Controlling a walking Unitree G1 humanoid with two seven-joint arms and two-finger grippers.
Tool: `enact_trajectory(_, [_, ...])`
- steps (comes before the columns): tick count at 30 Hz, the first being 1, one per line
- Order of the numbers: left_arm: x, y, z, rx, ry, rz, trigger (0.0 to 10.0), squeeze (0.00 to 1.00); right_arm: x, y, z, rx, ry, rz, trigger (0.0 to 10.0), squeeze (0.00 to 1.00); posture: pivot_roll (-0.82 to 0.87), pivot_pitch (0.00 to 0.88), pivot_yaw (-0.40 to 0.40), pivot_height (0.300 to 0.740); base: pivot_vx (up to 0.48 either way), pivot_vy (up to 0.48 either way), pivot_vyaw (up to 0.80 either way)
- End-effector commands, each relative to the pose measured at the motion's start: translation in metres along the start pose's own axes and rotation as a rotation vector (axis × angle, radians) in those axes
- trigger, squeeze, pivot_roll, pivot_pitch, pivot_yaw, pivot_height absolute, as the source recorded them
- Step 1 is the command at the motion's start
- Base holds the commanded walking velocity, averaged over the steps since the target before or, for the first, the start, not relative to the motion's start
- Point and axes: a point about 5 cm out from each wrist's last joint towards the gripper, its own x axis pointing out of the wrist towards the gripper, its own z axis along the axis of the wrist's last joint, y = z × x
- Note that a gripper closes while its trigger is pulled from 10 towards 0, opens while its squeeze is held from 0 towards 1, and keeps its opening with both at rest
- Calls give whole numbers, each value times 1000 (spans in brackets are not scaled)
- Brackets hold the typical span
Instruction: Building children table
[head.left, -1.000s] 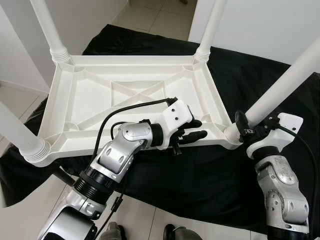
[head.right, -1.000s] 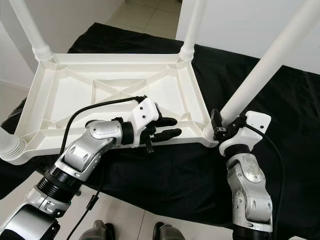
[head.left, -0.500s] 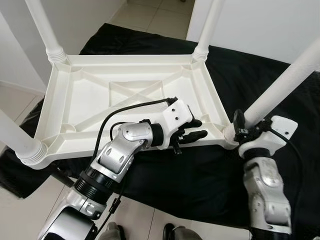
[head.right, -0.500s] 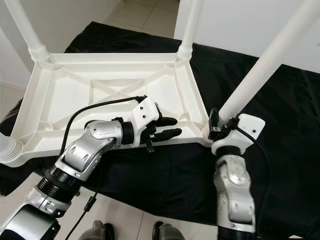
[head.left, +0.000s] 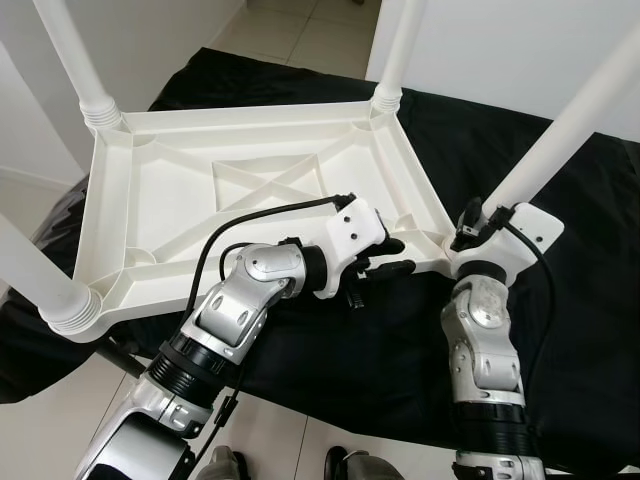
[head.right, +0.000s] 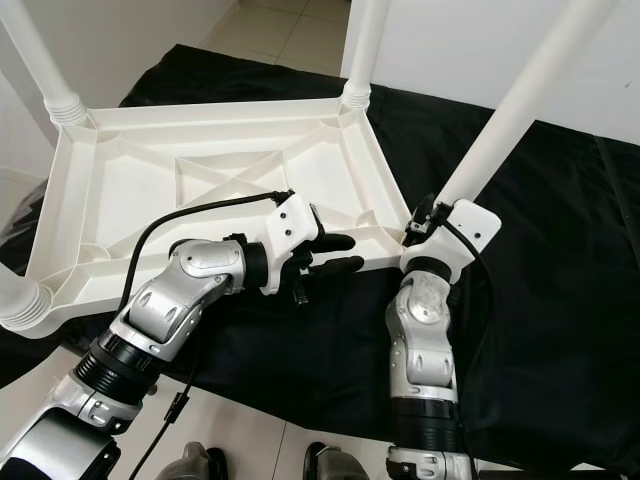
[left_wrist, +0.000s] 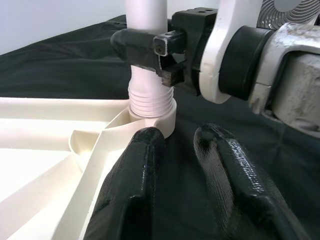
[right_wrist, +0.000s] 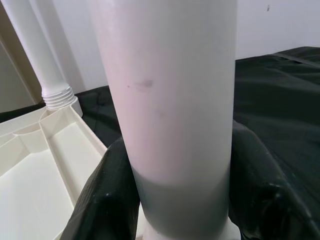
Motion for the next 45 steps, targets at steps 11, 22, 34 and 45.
enact_trajectory(11, [2, -5, 2, 1, -13, -6, 10000, 0, 3, -14, -13, 39, 6, 104, 10000, 1000, 31, 160, -46, 740, 0, 0, 0])
enact_trajectory(22, [5, -7, 2, -5, -24, -12, 10000, 0, 25, -36, 3, -29, -14, 351, 10000, 0, 22, 142, -55, 740, 0, 0, 0])
enact_trajectory(34, [8, -17, 2, -24, -34, -26, 10000, 0, 37, -50, -5, -132, 93, 670, 10000, 0, 30, 134, -56, 740, 0, 0, 0])
enact_trajectory(45, [11, -33, 0, -54, -36, -65, 10000, 0, 49, -50, 7, -169, 65, 845, 7725, 0, 43, 137, -54, 740, 0, 0, 0])
